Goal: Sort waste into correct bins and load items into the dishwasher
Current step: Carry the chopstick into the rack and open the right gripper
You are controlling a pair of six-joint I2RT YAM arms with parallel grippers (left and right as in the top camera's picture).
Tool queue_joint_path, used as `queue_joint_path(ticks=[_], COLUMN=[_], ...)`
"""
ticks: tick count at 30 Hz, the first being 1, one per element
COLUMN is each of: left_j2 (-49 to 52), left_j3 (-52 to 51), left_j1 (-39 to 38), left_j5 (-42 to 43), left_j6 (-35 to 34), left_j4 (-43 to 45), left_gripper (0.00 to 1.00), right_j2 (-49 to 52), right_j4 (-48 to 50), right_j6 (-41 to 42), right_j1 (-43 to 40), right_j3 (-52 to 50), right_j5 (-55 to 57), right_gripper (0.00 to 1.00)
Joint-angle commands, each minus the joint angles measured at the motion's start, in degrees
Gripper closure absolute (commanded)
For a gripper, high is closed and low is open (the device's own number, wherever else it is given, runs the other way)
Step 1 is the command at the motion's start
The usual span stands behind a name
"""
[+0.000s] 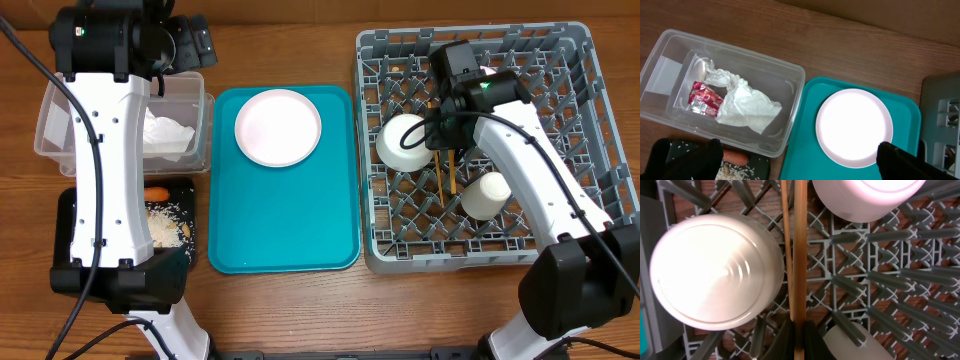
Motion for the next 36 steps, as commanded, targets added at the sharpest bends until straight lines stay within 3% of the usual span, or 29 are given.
queue_joint_path(ticks=[1,12,18,25,31,36], left_j2=[-0.7,-0.7,-0.7,-0.7,-0.7,-0.7], left_j3=[0.8,0.8,0.8,0.8,0.8,0.8], left_j1=[0.0,0.0,0.0,0.0,0.0,0.0], left_j5=[-0.5,-0.5,-0.5,-0.5,-0.5,-0.5], left_j6=[-1.0,-1.0,-1.0,-1.0,-1.0,-1.0], left_j4=[0.0,0.0,0.0,0.0,0.0,0.0], left_gripper=[0.0,0.0,0.0,0.0,0.0,0.0], right_j2=[-0.1,0.0,0.0,-0.1,-0.5,-0.6], right_j4=[1.4,6.2,6.9,7.7,4.6,10.2], right_j6=[-0.7,-1.9,-2.1,-1.9,2.0,9.8], right_j1=[0.1,0.1,0.1,0.1,1.5,4.7], right_j3=[-1.2,-5.0,-5.8,-5.6,4.3,7.6], right_j5=[-1.5,-1.8,-1.8,-2.1,-19.7,-27.9], right_gripper=[0.96,0.95,0.75,0.7,0.7,0.66])
